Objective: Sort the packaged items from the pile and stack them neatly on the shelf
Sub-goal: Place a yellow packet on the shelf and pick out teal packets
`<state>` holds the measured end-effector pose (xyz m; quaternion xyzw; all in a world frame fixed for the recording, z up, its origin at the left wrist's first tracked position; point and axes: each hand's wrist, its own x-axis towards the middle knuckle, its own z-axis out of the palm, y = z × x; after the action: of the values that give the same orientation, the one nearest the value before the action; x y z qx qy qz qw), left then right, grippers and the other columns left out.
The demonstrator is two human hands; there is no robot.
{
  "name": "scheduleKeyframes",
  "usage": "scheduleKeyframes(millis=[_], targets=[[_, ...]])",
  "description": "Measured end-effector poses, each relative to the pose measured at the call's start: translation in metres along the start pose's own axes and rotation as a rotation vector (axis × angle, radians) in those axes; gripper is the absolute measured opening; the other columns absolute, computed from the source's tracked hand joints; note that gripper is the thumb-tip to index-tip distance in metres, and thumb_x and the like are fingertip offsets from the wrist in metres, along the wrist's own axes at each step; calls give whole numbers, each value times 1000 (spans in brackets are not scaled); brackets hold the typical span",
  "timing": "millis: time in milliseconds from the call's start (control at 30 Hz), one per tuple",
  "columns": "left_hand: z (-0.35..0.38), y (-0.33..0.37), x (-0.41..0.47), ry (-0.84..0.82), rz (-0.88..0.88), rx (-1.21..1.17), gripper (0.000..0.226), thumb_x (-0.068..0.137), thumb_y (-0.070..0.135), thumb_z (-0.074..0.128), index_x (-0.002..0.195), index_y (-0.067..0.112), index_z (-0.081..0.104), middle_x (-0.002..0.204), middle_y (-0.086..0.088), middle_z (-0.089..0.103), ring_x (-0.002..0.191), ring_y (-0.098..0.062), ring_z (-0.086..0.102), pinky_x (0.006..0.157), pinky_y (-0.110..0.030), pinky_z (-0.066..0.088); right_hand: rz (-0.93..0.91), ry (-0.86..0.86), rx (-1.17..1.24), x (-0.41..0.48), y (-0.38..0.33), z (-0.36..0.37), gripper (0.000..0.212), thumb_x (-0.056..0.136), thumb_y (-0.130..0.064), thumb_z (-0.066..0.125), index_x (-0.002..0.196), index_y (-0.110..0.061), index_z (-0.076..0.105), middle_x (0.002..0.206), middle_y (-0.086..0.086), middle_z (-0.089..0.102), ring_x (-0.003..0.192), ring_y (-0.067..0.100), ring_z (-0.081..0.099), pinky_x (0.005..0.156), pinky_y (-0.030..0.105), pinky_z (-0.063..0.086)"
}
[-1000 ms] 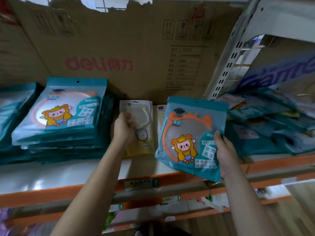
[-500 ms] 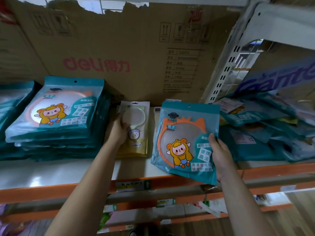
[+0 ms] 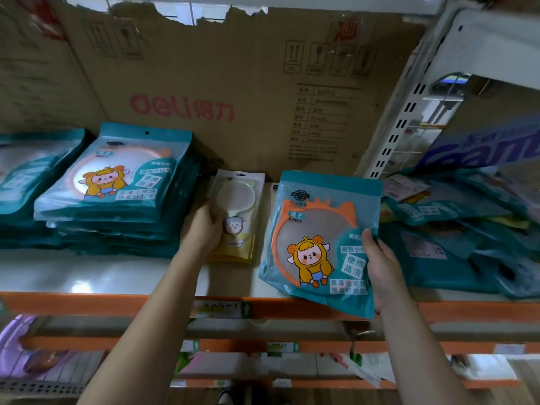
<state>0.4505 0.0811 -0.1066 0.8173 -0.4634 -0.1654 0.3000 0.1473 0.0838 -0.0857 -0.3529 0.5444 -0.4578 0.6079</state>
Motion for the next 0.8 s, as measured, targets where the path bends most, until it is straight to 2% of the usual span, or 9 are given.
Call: scheduleKeyframes(millis=[67,133,267,367,433,500,567,700,800], targets=[[-1,1,-8,7,-20,24,40,100,28,52,132,6,52,128,-19,58,115,-35,55,89,-35,43,4,-13,-7,0,-1,0,31,95,-45,51,108,-19,63,89,2,76,77,22,74,67,39,56],[-1,-1,-15,17,-33,41,41,100,28,52,134,5,51,129,-19,58,113,-35,56,87,-35,43,13,-18,-10,0,-2,1,31,96,-45,51,109,-19,63,91,3,76,77,22,74,67,39,56],[-1,-10,-23,46,-11,87,30,99,31,51,116,7,57,113,-18,63,98,-34,59,74,-34,42,23,-36,-14,-4,-5,3,32,96,-45,50,111,-19,61,96,6,74,77,23,74,62,38,57],[-6,-12,-33,61,19,131,29,99,36,50,102,7,54,102,-16,64,91,-34,59,67,-33,36,2,-31,8,-7,-8,8,36,95,-45,52,115,-17,62,101,8,74,84,26,73,70,43,58],[-14,-13,-43,75,84,147,35,100,37,48,113,6,56,105,-18,65,96,-36,60,68,-36,39,-10,-19,25,-10,-11,14,36,95,-45,52,115,-17,61,102,8,74,85,26,73,71,43,58],[-25,-17,-55,88,151,117,42,100,36,49,129,6,56,120,-17,63,108,-35,58,81,-37,44,-19,-8,45,-12,-13,25,32,96,-44,52,113,-18,62,99,6,74,82,22,73,66,38,58],[-39,-24,-69,123,233,70,39,100,35,50,128,11,61,123,-10,65,109,-29,60,84,-34,45,-36,-4,55,-15,-16,42,30,97,-42,51,112,-18,63,100,5,74,81,21,73,64,35,57],[-72,-58,-83,158,371,34,30,99,36,51,108,16,72,97,-1,73,84,-19,66,66,-26,42,-50,5,28,-22,-21,92,35,98,-45,49,112,-17,63,101,7,73,88,25,72,72,40,58],[-101,-97,-81,170,361,38,36,94,44,49,98,17,73,88,5,73,78,-13,65,63,-27,48,-52,-57,44,-30,-28,140,38,97,-49,50,116,-18,61,99,5,74,87,25,73,74,45,60]])
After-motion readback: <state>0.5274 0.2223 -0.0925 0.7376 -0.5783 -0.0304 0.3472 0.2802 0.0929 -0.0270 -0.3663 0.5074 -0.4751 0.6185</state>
